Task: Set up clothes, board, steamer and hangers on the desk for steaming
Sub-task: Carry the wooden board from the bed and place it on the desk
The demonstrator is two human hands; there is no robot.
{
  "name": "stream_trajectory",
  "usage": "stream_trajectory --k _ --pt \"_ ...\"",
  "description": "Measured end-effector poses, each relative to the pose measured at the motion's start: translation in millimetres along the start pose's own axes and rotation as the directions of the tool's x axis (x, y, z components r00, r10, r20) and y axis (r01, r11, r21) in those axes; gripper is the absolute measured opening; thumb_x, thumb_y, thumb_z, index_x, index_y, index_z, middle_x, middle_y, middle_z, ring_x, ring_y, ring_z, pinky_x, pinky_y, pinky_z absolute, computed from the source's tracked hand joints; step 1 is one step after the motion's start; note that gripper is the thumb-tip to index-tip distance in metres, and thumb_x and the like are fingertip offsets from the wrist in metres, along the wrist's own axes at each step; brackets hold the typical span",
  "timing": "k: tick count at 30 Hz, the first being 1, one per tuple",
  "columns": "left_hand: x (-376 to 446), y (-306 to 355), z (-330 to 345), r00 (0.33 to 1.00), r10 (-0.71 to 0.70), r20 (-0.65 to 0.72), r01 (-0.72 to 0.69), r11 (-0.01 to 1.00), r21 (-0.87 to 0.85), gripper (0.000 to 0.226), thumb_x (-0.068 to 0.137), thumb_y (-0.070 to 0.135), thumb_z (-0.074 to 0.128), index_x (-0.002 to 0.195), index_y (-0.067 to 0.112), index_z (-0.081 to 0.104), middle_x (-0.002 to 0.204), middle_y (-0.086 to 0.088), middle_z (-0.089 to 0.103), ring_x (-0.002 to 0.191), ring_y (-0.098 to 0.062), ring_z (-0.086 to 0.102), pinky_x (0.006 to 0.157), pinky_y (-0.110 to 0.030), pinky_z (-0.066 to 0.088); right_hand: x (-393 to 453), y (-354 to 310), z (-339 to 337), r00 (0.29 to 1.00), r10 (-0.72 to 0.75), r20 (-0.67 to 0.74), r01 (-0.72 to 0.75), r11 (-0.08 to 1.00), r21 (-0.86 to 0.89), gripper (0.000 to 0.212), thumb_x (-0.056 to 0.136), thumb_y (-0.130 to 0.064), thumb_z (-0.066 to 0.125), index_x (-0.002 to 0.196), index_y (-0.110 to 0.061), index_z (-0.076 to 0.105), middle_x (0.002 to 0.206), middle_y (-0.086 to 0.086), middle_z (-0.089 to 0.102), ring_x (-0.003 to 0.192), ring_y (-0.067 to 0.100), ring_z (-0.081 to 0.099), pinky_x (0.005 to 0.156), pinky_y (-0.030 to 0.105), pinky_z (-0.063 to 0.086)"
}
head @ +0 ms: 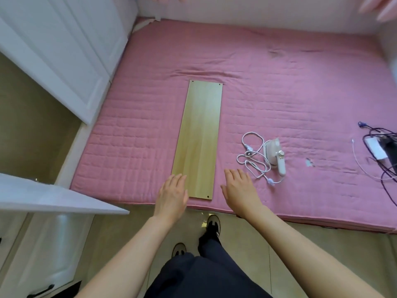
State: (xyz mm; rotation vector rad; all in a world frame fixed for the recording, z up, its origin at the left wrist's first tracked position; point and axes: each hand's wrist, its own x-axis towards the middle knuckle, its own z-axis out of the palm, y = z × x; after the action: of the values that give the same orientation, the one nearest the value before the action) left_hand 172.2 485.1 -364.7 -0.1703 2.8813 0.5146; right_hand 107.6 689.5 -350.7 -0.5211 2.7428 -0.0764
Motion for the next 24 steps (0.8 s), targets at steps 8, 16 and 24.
stream_trajectory --k 8,16,24 --pt "68 0 27 0.984 -0.157 0.085 0.16 0.986 -0.037 0.05 0.1 0.027 0.037 0.148 0.014 0.029 0.153 -0.003 0.032 0.142 -0.019 0.025 0.118 -0.035 0.021 80 40 15 0.996 -0.071 0.062 0.072 0.997 -0.012 0.05 0.097 -0.031 0.044 0.138 -0.004 0.039 0.134 0.014 0.049 0.129 0.035 0.039 0.106 0.045 0.034" --pt "155 -44 74 0.953 -0.26 0.154 0.271 0.961 -0.055 0.047 0.098 0.024 0.04 0.142 0.009 0.038 0.144 -0.007 0.044 0.133 -0.024 0.037 0.111 -0.039 0.031 181 67 51 0.996 -0.036 0.084 0.03 0.997 0.074 0.039 0.096 -0.026 0.044 0.128 -0.003 0.046 0.125 0.016 0.055 0.116 0.035 0.046 0.097 0.042 0.038" --pt "238 -87 155 0.901 -0.386 0.2 0.422 0.887 -0.189 0.046 0.096 0.02 0.044 0.14 0.005 0.041 0.142 -0.014 0.045 0.13 -0.03 0.04 0.11 -0.042 0.032 267 64 136 0.96 0.11 0.256 -0.187 0.936 0.299 0.033 0.098 -0.024 0.041 0.123 -0.003 0.044 0.125 0.018 0.051 0.114 0.035 0.046 0.091 0.042 0.039"
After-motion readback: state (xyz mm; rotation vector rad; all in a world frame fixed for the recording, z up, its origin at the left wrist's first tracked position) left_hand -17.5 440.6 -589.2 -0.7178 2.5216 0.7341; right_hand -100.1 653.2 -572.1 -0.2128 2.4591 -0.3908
